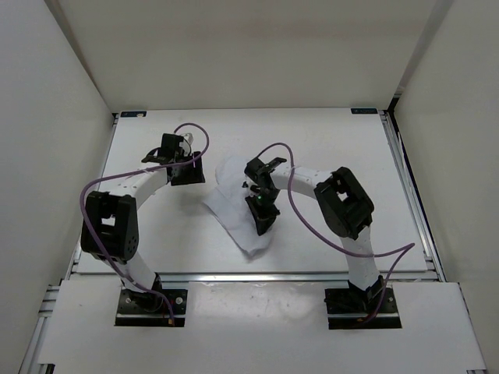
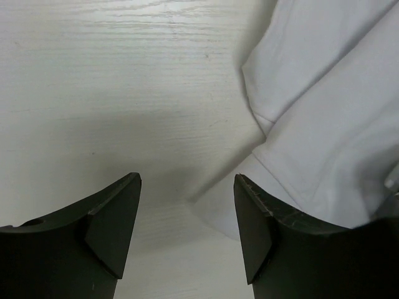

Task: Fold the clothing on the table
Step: Flatten the skirt out

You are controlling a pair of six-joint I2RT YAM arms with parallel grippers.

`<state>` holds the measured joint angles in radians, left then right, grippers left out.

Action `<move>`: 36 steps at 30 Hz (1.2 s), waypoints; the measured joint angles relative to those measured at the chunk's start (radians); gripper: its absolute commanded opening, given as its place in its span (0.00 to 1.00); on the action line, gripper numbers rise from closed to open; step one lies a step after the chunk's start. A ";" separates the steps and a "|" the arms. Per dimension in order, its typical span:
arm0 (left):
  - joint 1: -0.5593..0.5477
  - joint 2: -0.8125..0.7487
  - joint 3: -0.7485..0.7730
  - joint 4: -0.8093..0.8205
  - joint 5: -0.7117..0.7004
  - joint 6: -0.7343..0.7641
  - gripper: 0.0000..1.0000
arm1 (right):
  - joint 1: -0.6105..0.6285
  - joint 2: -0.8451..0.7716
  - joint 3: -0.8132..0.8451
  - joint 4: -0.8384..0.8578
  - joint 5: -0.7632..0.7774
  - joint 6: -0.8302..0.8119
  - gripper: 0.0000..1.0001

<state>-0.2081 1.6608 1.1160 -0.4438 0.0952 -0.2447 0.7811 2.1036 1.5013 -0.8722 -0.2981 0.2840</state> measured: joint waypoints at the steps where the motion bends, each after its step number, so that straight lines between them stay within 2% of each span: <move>1: 0.005 -0.003 -0.008 0.012 0.005 -0.003 0.72 | -0.016 0.002 -0.006 -0.004 -0.013 0.002 0.20; 6: 0.014 -0.031 -0.053 0.019 0.015 -0.010 0.73 | -0.109 0.029 0.027 -0.048 -0.008 -0.007 0.19; 11: 0.016 -0.068 -0.082 0.019 0.023 -0.011 0.72 | -0.207 0.133 0.225 -0.137 0.069 -0.044 0.21; 17: 0.026 -0.103 -0.115 0.008 0.025 -0.015 0.73 | -0.267 0.244 0.500 -0.129 0.239 -0.093 0.43; 20: 0.026 -0.118 -0.124 0.007 0.025 -0.018 0.73 | -0.256 0.229 0.507 -0.113 0.277 -0.106 0.50; 23: 0.025 -0.130 -0.134 0.010 0.025 -0.022 0.72 | -0.207 0.202 0.496 -0.116 0.296 -0.105 0.51; 30: 0.018 -0.143 -0.175 0.013 0.047 -0.038 0.73 | -0.061 0.128 0.446 -0.116 0.272 -0.047 0.47; 36: 0.006 -0.158 -0.183 0.014 0.056 -0.041 0.73 | -0.066 0.145 0.468 -0.125 0.270 0.013 0.47</move>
<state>-0.2016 1.5032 0.9333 -0.4294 0.1516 -0.2855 0.7147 2.2486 1.9697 -0.9970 -0.0284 0.2970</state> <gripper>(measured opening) 0.728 0.465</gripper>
